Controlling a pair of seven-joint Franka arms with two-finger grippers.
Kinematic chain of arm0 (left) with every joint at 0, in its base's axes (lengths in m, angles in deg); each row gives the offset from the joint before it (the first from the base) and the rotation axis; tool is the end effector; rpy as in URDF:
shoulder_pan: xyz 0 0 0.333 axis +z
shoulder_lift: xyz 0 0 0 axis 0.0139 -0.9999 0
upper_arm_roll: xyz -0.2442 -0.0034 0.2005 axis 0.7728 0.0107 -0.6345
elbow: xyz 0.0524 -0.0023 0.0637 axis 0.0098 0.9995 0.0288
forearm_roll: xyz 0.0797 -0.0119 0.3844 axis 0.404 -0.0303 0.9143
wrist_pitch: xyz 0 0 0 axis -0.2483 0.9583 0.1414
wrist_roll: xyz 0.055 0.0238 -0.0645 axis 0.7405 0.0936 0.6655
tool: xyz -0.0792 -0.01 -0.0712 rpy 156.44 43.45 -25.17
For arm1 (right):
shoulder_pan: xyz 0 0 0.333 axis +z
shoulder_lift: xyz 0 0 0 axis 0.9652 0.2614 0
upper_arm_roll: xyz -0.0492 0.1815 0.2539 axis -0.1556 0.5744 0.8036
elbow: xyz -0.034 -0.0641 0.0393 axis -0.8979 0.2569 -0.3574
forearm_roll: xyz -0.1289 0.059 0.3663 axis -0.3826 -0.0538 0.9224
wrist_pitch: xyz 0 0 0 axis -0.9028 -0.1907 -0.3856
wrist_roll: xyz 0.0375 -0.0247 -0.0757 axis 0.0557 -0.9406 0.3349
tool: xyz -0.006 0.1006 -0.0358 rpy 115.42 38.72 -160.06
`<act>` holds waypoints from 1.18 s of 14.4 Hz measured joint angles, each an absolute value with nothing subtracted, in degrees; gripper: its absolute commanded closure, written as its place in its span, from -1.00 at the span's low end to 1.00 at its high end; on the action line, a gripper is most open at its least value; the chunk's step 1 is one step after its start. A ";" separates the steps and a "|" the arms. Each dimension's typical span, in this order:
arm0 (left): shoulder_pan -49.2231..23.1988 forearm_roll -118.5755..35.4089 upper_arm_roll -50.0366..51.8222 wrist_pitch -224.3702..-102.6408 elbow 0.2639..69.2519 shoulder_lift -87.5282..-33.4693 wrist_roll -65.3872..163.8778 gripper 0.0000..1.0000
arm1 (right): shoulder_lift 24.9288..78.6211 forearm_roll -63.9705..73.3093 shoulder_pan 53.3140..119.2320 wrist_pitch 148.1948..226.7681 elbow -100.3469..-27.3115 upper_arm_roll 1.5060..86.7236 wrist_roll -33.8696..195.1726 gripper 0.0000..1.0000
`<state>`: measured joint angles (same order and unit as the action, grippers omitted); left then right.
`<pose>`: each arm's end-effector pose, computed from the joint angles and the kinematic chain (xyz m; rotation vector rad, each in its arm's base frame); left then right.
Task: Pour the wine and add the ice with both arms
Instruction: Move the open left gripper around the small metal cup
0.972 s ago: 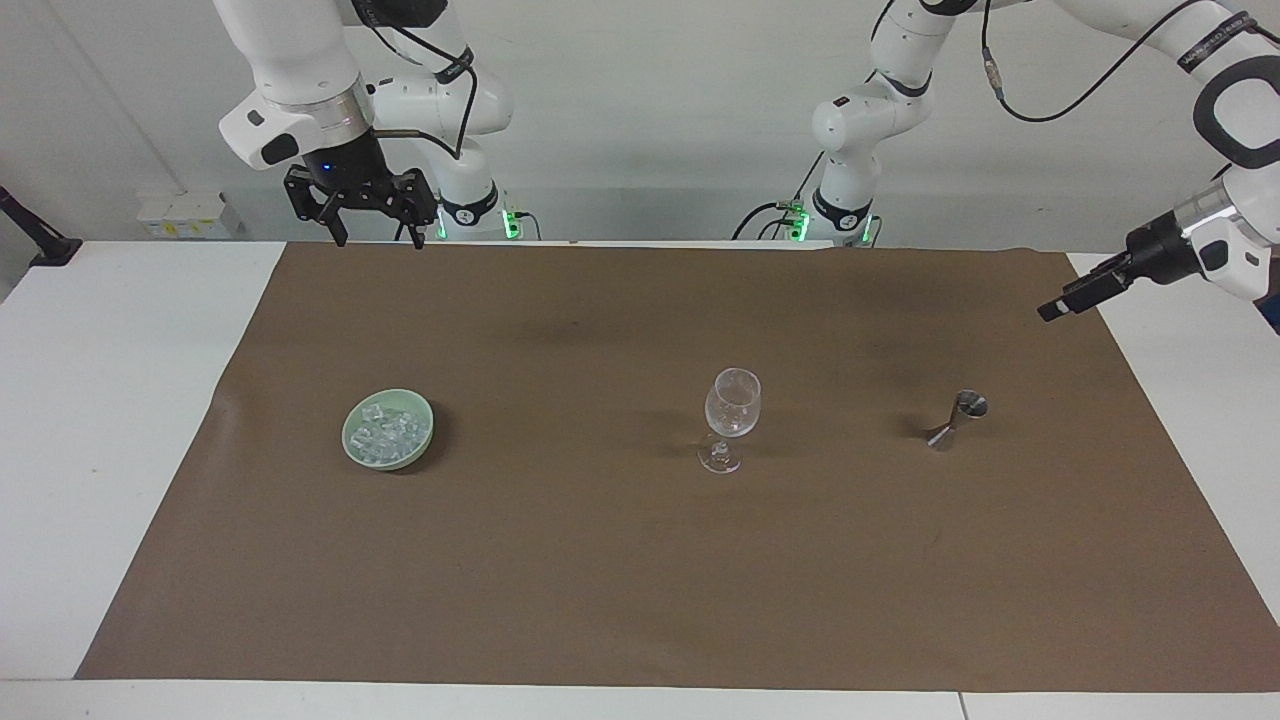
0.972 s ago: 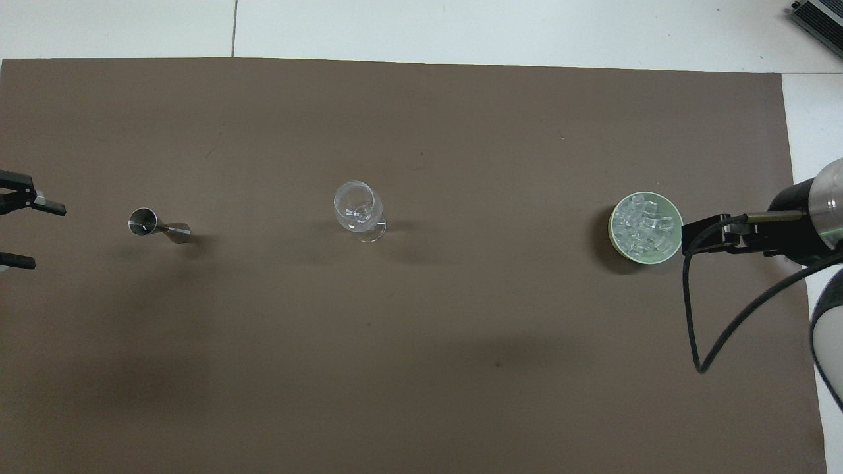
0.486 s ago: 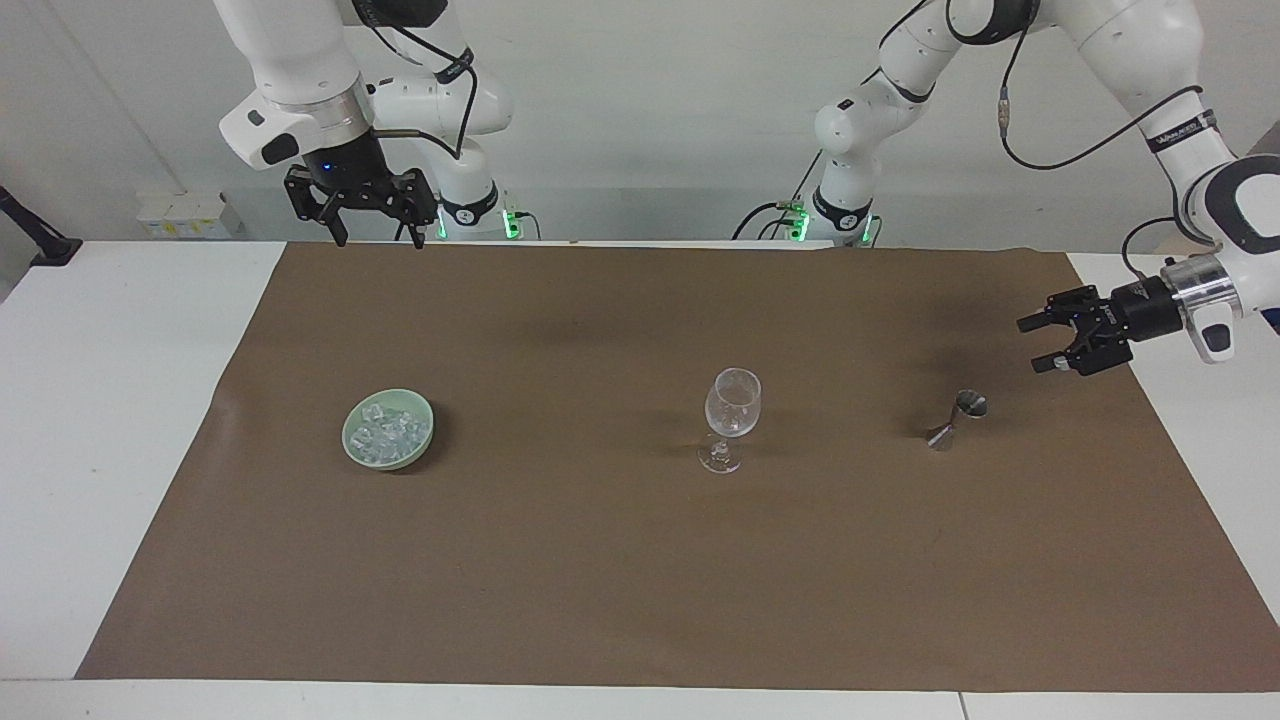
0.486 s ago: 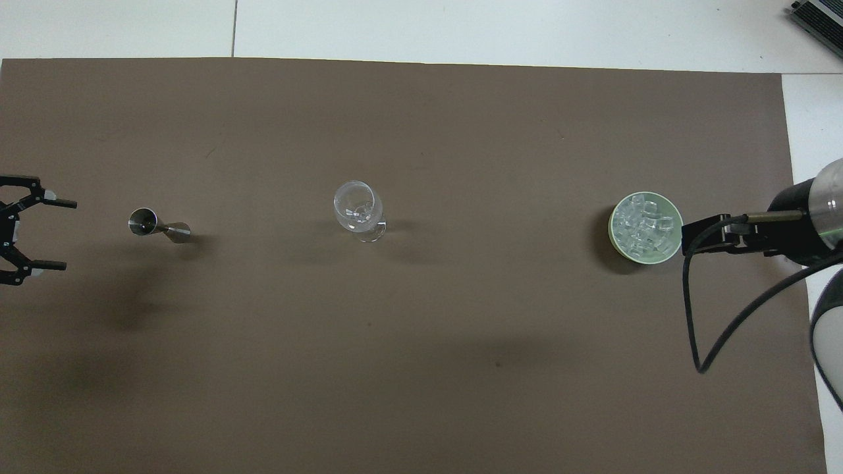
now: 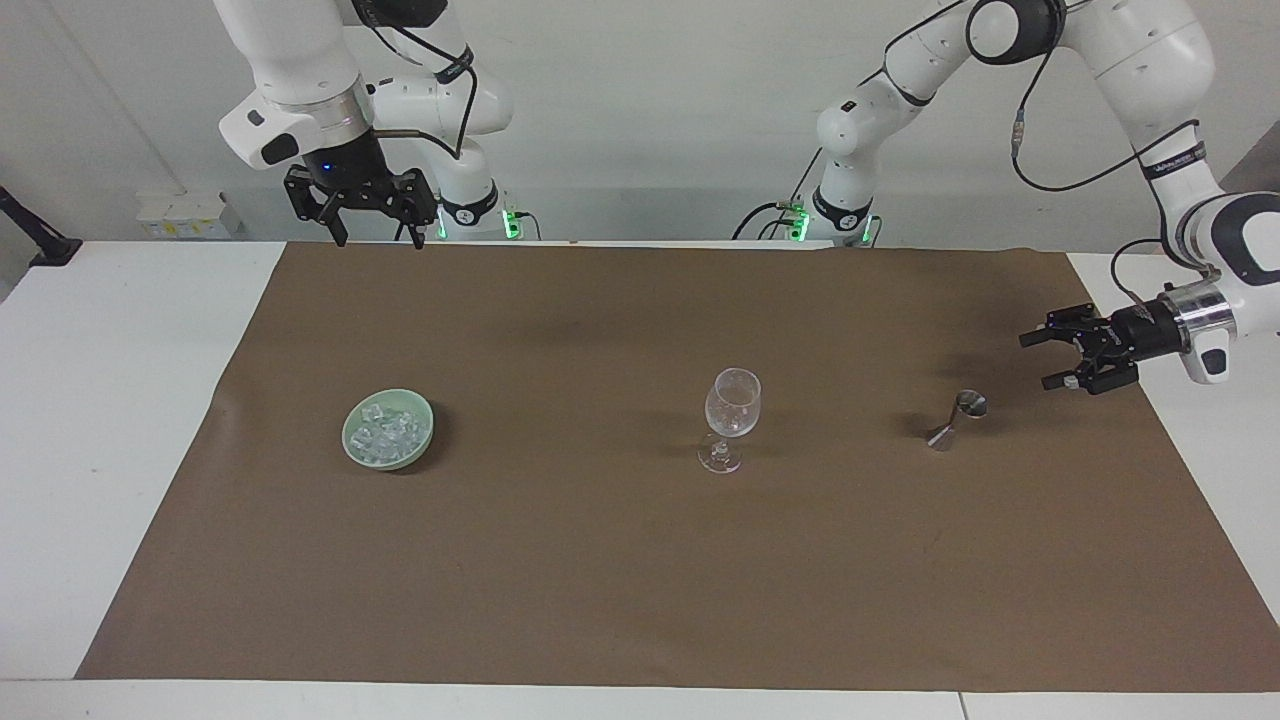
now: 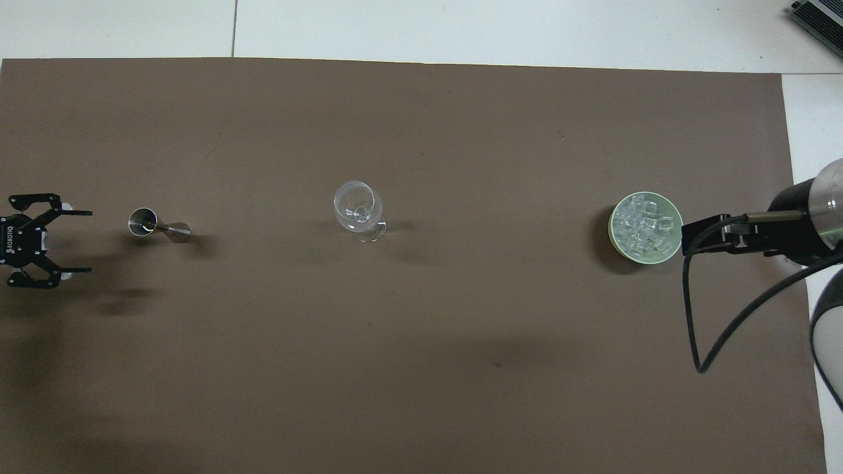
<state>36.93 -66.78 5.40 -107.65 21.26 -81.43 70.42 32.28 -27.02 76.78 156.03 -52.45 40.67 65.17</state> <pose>0.5651 0.2344 0.3045 1.5806 1.3478 -0.9045 0.5212 0.0510 0.6409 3.1127 -0.0484 -0.0519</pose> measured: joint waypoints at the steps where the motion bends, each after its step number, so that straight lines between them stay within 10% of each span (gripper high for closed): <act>1: 36.93 -67.85 5.68 -107.65 21.15 -81.54 71.81 -1.00 | 32.28 -27.02 76.77 156.03 -52.45 40.67 65.17 -1.00; 17: 35.73 -72.85 9.03 -113.30 21.05 -88.76 74.13 -1.00 | 32.28 -27.02 76.77 156.03 -52.45 40.67 65.17 -1.00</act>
